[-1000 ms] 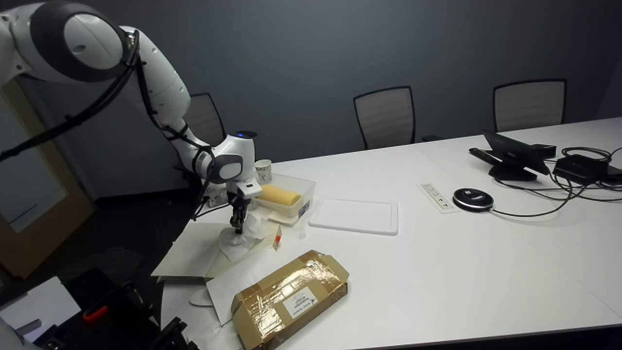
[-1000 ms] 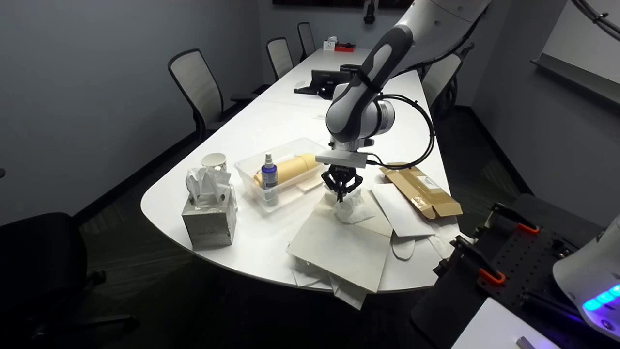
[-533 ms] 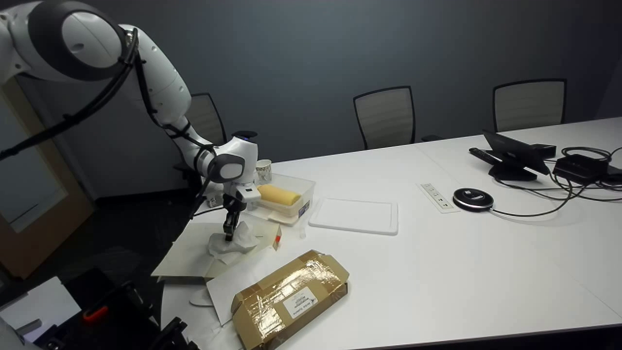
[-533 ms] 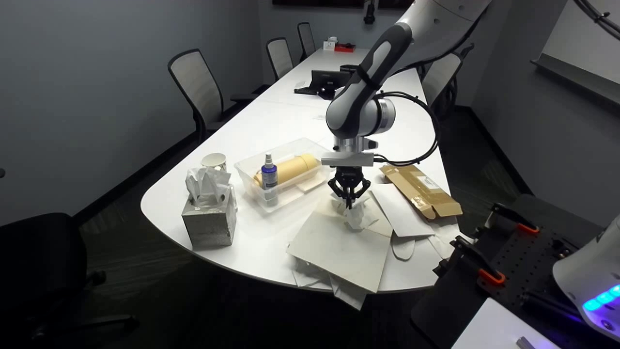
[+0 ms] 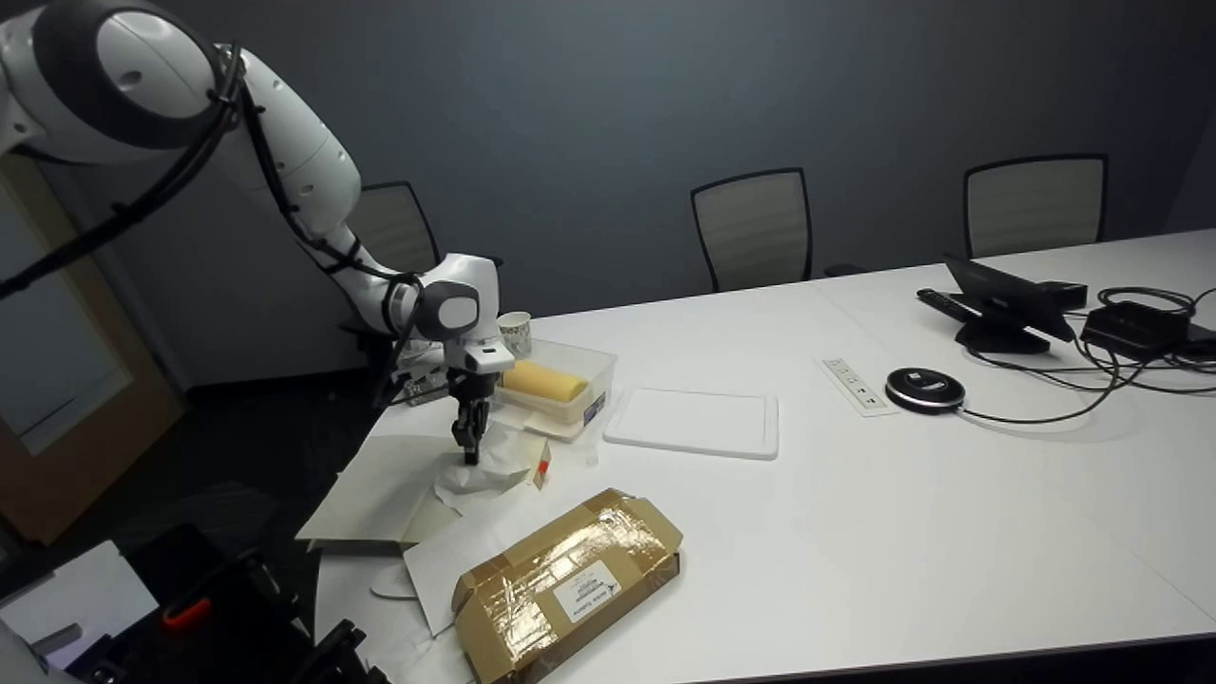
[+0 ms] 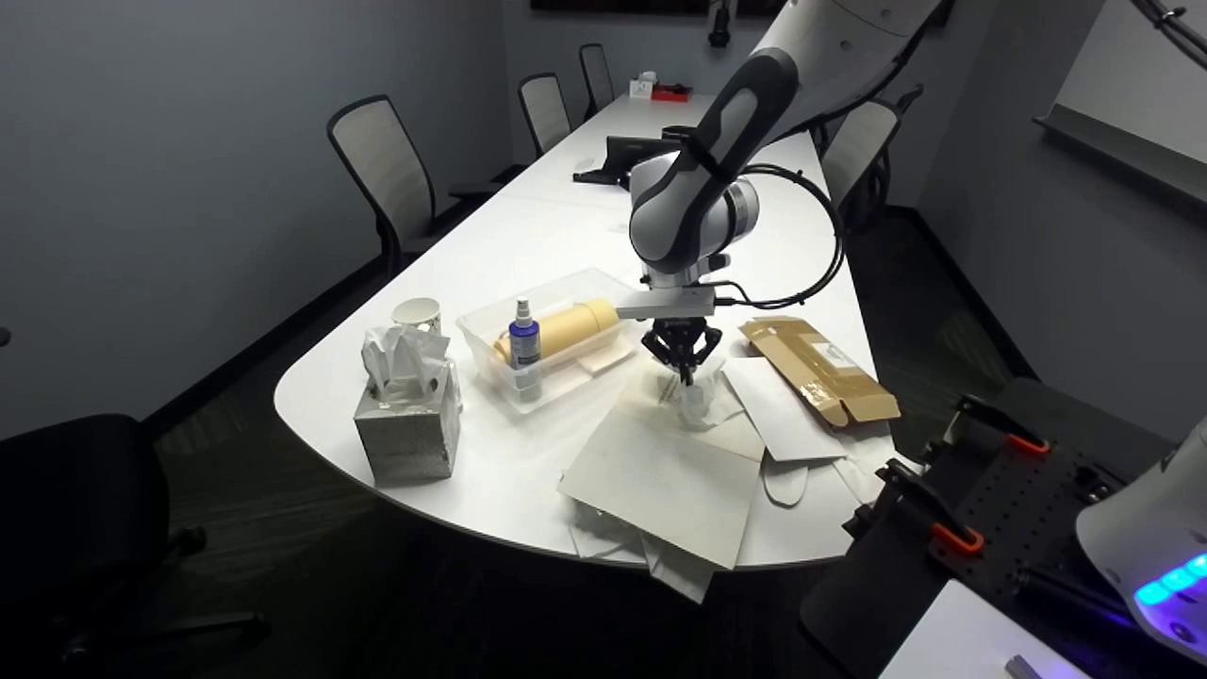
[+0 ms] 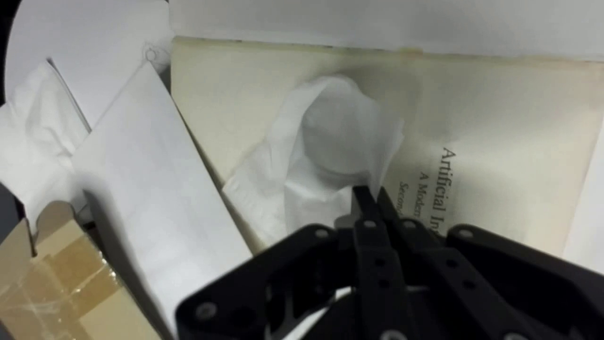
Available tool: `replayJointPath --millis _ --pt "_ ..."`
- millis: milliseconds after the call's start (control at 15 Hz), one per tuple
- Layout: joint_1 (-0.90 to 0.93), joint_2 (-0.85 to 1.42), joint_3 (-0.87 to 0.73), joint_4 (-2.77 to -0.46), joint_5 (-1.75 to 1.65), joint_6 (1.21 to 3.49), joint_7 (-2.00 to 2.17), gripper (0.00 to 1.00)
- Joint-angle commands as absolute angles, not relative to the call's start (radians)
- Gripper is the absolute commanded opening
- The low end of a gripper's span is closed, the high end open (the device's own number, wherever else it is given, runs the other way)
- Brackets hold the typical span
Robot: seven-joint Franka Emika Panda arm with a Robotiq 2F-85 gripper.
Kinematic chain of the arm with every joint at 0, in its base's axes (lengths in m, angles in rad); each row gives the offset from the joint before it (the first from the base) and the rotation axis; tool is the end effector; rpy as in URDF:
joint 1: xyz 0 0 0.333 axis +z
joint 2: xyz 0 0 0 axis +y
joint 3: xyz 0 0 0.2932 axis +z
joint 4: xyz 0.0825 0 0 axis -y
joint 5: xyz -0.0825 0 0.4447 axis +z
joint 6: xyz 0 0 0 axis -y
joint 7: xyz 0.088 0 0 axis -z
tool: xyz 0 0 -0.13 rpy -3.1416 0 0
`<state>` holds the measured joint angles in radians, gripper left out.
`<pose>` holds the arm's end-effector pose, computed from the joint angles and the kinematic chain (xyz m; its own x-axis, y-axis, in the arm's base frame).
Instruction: Wipe the open page with the tissue
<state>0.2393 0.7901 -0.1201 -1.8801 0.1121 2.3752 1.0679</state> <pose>0.5869 0.0636 -0.0247 0.5100 -0.8536 -0.1062 -0.8135 -0.5188 0.2628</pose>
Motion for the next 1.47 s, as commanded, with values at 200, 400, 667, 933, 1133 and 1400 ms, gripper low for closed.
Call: replayJointPath --millis 200,400,667,933,1133,1400 --pt "0.282 0.810 -0.149 -1.794 -0.008 2.370 1.158 0.00" --pt "0.243 0.819 -0.100 -1.780 0.035 2.411 1.120 0.00" --pt "0.196 0.826 -0.031 -1.789 0.107 2.484 1.078 0.00" --pt "0.148 0.814 0.038 -1.798 0.189 2.494 0.985 0.00" --pt "0.122 0.784 0.089 -1.804 0.240 2.464 0.878 0.00" --pt "0.130 0.753 0.151 -1.792 0.277 2.480 0.713 0.00"
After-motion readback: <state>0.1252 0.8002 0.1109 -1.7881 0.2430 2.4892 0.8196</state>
